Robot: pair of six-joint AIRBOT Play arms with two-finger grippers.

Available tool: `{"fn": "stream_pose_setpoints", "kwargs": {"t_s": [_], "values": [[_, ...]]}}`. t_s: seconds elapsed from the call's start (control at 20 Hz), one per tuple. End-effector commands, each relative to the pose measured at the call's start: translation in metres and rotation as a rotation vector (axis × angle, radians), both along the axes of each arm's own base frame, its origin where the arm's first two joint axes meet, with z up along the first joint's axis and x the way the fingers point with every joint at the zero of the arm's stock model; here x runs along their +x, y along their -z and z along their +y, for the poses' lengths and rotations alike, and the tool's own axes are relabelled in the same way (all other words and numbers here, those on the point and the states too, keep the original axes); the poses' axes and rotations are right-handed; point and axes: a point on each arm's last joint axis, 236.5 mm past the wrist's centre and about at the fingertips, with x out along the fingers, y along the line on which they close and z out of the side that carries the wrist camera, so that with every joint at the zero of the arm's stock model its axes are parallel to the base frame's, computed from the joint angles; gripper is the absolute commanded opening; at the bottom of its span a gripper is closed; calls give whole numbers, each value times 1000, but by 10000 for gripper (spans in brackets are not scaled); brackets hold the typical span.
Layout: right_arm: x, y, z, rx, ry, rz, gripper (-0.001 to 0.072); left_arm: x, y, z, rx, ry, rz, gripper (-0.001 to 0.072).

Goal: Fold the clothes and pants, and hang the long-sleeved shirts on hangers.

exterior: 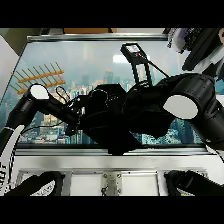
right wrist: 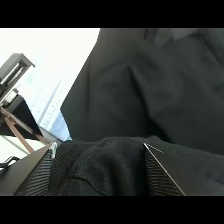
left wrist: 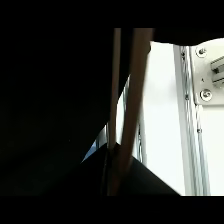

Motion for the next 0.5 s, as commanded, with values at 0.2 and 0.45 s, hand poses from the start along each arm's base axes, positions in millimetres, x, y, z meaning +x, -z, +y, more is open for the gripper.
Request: {"fn": "stream_pose_setpoints", "kwargs": {"t_s": [0.2,0.45], "values": [[3,-4,-38,-66,84,-4,606,-2,-1,0,1,1,8,13],[4,-1,-68,-105,144,37,606,-1,-1,0,0,0,7,13]]}}
